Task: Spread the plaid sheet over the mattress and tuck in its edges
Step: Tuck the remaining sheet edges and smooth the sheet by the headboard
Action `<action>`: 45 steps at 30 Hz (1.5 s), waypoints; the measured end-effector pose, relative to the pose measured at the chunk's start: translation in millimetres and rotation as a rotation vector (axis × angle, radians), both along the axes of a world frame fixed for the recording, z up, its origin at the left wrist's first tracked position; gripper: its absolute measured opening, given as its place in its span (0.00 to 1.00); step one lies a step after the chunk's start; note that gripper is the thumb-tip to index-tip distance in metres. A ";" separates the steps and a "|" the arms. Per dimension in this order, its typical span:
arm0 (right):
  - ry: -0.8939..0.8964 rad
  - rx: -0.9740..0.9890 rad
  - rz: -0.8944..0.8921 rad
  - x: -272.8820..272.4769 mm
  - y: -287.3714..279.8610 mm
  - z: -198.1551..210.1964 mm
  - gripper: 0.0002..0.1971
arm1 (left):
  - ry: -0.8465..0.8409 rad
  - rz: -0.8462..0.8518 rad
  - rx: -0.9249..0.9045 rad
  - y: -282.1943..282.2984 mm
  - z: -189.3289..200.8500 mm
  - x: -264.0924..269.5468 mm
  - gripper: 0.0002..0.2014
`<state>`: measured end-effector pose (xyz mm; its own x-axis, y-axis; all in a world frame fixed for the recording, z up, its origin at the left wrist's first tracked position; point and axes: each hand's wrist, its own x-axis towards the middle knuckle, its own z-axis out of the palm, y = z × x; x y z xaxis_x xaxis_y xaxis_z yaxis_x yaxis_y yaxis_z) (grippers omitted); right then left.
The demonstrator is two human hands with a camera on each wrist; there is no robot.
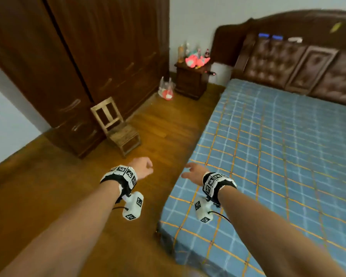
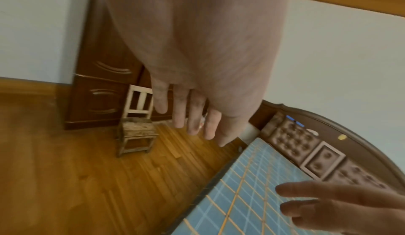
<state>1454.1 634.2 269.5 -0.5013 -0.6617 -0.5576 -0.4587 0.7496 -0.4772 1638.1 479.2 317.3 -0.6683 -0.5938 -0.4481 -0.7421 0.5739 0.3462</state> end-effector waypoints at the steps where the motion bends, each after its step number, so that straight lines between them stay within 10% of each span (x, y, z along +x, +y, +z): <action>1: -0.004 0.009 -0.051 -4.3 -15.6 6.6 0.32 | 0.000 -0.052 0.006 -25.1 2.8 -17.0 0.16; 17: -0.009 -0.017 -0.317 -151.1 -402.9 2.9 0.31 | 0.077 -0.352 -0.026 -441.5 5.3 -235.4 0.12; 26: 0.098 0.023 -0.528 -330.8 -538.5 13.6 0.30 | 0.099 -0.516 0.009 -616.4 -16.2 -444.8 0.11; 45: 0.052 -0.011 -1.106 -748.5 -565.6 -13.0 0.29 | 0.155 -0.971 0.140 -658.0 -13.4 -978.8 0.11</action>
